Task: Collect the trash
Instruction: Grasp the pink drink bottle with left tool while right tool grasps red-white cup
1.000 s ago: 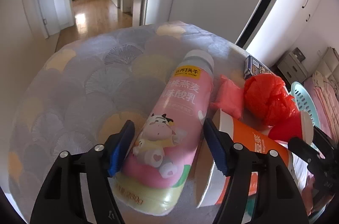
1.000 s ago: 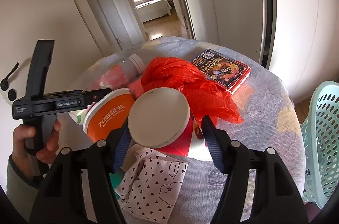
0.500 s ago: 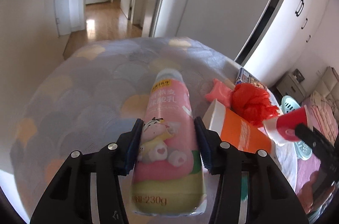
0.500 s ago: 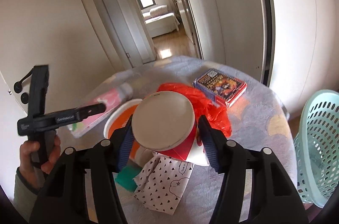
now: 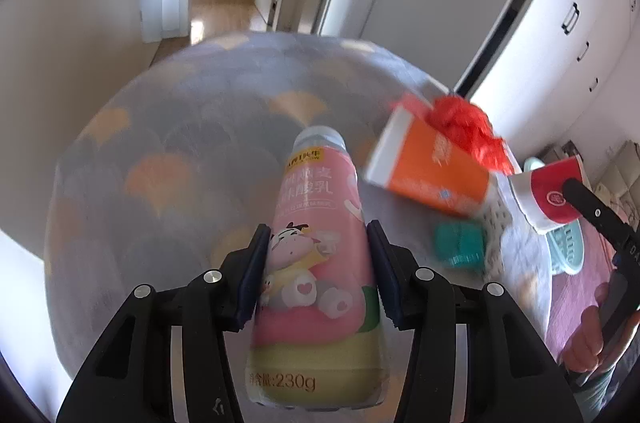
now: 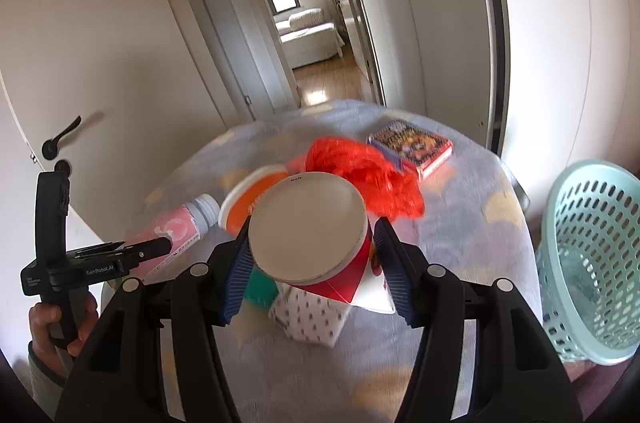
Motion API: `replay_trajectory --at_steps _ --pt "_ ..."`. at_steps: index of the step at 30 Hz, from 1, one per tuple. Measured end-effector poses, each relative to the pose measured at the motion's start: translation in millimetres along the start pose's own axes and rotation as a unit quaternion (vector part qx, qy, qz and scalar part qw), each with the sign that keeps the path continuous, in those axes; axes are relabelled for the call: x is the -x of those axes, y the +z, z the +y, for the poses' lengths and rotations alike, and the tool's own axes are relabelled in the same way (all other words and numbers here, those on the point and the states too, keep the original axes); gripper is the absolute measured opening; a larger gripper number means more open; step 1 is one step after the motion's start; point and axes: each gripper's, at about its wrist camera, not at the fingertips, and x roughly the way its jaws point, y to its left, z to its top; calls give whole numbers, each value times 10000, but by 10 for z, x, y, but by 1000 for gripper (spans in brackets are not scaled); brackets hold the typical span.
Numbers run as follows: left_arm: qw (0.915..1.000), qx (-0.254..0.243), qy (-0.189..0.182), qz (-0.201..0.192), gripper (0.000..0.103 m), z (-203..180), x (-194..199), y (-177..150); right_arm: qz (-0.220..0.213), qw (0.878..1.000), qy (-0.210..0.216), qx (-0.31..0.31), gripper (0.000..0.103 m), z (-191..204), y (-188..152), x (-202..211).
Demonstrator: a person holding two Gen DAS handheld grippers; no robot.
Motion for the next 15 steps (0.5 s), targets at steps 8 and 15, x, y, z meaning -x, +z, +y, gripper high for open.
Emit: replay_trajectory --at_steps 8,15 --pt "9981 -265 392 396 48 -229 -121 -350 255 9996 -90 -75 55 -97 -228 119" --pt "9981 -186 467 369 59 -253 38 -609 346 9988 63 -338 56 -252 -323 175"
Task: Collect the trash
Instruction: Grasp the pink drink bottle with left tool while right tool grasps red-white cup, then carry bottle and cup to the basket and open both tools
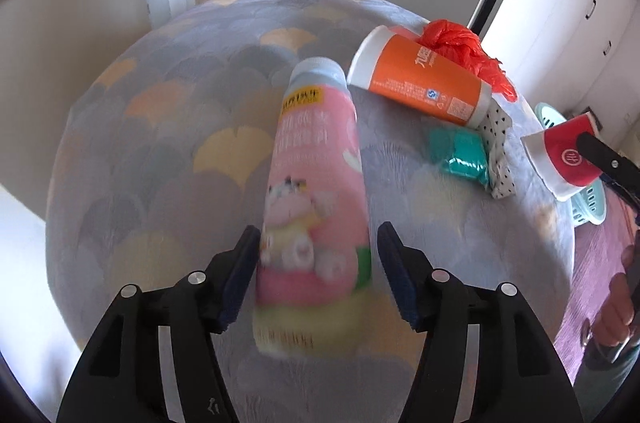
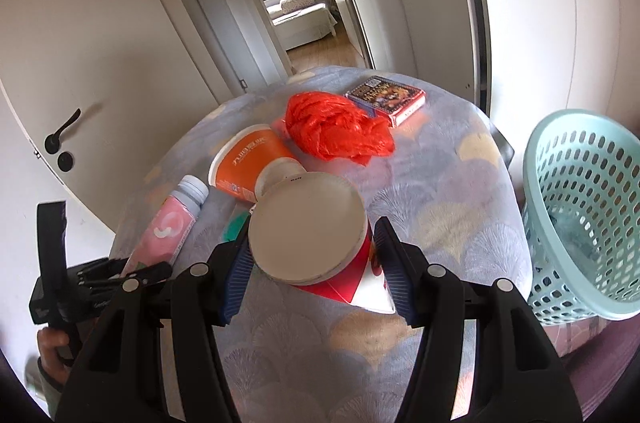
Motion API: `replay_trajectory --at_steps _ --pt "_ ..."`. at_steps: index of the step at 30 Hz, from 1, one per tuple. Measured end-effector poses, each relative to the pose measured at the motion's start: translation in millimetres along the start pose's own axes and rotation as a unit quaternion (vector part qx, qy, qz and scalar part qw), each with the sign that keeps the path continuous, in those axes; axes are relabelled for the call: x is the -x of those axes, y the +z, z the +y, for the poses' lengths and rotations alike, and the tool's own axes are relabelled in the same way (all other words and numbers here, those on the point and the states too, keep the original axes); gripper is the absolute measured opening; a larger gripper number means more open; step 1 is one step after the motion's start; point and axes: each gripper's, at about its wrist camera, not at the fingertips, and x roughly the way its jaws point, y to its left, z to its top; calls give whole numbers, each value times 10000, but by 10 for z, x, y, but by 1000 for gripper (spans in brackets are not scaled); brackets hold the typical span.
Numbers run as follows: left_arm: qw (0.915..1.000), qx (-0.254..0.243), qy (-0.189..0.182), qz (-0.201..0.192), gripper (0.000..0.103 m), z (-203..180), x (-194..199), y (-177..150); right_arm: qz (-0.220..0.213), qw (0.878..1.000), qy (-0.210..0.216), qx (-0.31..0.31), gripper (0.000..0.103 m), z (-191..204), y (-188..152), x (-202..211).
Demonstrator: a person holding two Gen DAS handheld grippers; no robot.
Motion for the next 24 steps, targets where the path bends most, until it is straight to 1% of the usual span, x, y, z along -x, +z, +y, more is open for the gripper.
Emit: replay_trajectory --at_steps 2,4,6,8,11,12,17,21,24 --pt "10000 45 -32 30 57 11 3 -50 30 10000 58 -56 56 -13 -16 -11" --pt "10000 69 -5 32 49 20 -17 -62 61 9999 104 -77 56 -11 -28 -31" --pt "9999 102 -4 -25 49 14 -21 -50 99 9999 114 -73 56 9 -38 -54" --pt "9997 173 -145 -86 49 26 -19 -36 126 9998 146 -67 56 25 -56 -56" --pt "9961 370 -734 -310 48 52 60 -40 105 9998 176 -73 56 36 -64 -31" --pt "9947 411 -856 -402 48 45 97 -36 86 9998 168 -77 56 34 -59 -15" --pt "9903 340 -1060 -827 48 -132 305 19 1 9996 242 -159 56 -16 -22 76" --pt "9887 257 -1027 -1065 48 -261 449 49 -87 9995 252 -162 56 -42 17 163" --pt "9849 218 -1130 -1292 48 -329 606 67 -192 9994 246 -157 56 -62 43 254"
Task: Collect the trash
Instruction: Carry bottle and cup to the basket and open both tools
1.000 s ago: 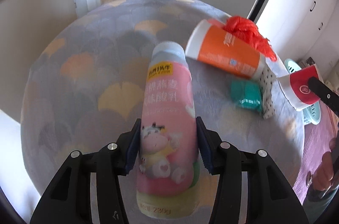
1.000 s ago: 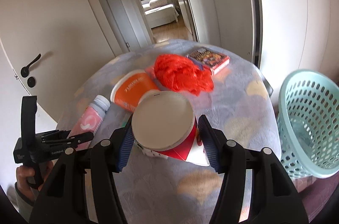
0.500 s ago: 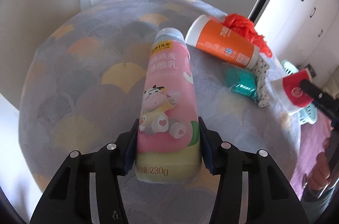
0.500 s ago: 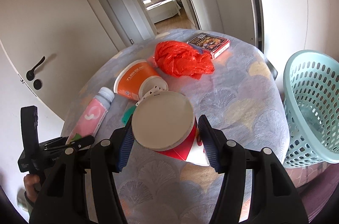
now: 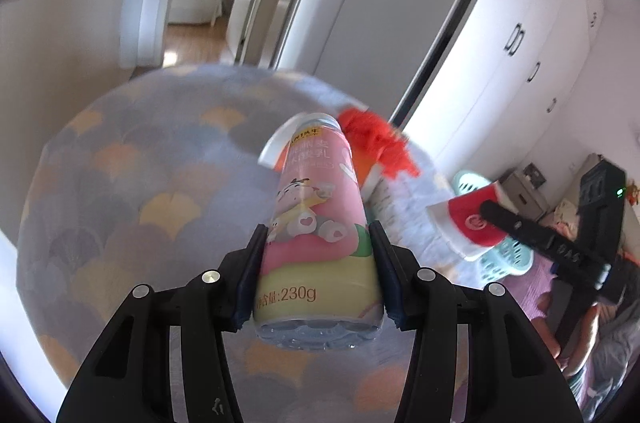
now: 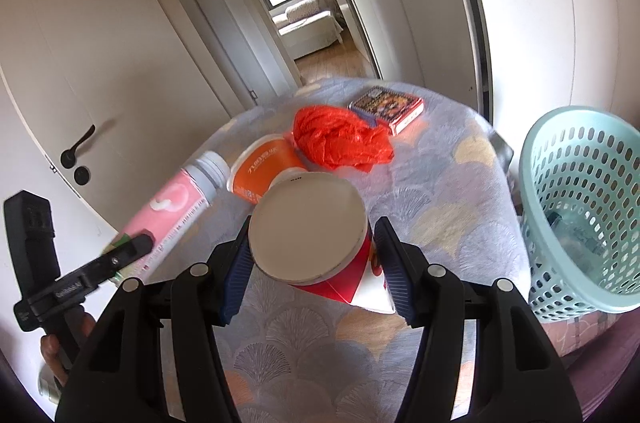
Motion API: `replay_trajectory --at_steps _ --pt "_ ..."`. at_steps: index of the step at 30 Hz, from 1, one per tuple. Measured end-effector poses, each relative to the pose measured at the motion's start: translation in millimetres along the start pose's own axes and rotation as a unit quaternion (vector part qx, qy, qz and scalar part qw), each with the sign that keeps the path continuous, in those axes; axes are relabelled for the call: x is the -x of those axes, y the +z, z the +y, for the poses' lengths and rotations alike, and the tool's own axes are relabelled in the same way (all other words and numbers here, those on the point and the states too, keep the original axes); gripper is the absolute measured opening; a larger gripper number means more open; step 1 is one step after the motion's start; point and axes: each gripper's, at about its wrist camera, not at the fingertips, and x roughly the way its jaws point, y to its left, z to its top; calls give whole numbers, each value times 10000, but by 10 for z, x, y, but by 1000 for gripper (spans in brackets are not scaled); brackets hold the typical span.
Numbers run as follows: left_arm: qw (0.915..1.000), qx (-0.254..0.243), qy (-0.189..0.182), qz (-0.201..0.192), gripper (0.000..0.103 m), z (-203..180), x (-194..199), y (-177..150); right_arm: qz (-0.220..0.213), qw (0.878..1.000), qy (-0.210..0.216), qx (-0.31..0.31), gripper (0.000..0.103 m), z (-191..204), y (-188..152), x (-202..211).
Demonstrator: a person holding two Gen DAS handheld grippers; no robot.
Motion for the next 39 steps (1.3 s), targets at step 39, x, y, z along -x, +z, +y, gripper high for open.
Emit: replay_trajectory --at_steps 39 --pt "9696 -1315 -1610 1293 53 -2712 -2438 54 -620 9448 -2064 -2470 63 -2582 134 692"
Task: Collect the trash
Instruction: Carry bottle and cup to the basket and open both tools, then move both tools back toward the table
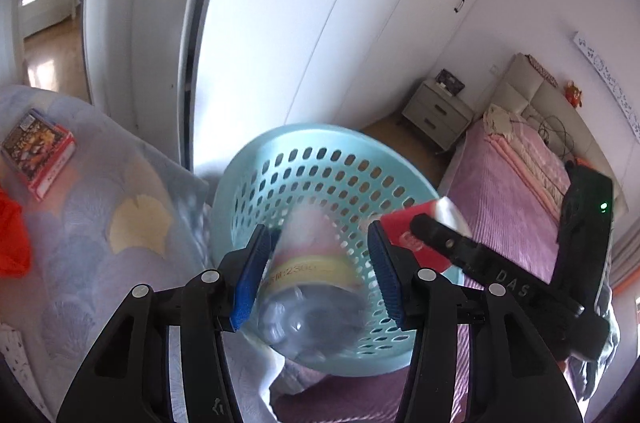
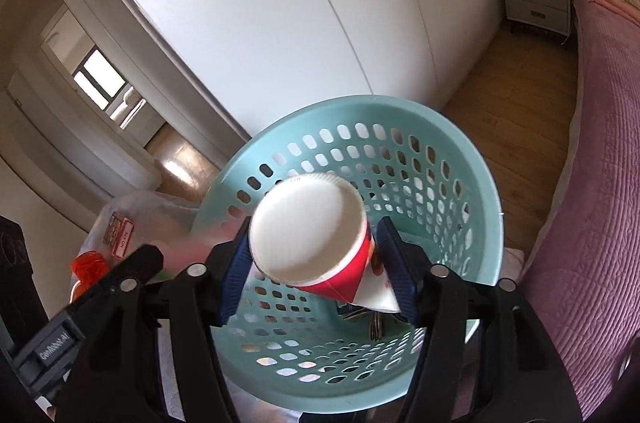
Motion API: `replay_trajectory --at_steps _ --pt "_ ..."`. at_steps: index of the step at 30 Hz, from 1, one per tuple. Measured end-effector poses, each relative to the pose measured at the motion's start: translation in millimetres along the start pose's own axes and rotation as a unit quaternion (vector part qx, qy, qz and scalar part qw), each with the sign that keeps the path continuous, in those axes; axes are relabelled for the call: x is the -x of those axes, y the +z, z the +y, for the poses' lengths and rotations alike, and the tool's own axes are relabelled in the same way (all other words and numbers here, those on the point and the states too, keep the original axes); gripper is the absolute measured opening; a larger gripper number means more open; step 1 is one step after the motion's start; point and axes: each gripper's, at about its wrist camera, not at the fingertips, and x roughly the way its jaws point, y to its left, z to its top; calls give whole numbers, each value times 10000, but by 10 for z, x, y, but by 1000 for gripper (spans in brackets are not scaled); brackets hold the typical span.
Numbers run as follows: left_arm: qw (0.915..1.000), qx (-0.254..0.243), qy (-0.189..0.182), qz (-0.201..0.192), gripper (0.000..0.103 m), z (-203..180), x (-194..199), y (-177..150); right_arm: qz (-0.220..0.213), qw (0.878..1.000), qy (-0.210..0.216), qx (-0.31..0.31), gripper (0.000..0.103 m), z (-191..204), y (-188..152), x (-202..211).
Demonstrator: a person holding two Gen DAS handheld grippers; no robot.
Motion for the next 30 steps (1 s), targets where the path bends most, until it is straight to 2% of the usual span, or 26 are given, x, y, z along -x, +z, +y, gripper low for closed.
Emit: replay_trajectory --at_steps 1,11,18,22,24,26,28,30 --pt "10000 7 -2 -30 57 10 53 7 -10 10000 15 -2 64 7 3 2" --pt "9982 -22 44 -598 57 86 713 -68 -176 9994 185 244 64 207 -118 210" --pt "9933 55 317 -1106 57 273 1355 -166 -371 9941 518 880 64 738 -236 470" --pt "9877 180 701 -1383 58 480 1757 -232 -318 9878 784 1305 64 1142 -385 510" --pt "9846 305 926 -1451 63 621 1917 -261 -278 9842 902 1497 64 1324 -475 505" --pt "9770 465 1356 -1581 66 772 2068 -302 -203 9799 992 1722 64 1516 -598 472" --pt "9657 595 1864 -1705 79 897 2205 -352 -124 9757 1095 1894 64 1664 -722 428" --pt "9613 742 2110 -1609 79 1039 2253 -371 -31 9717 1144 2068 64 1785 -838 373"
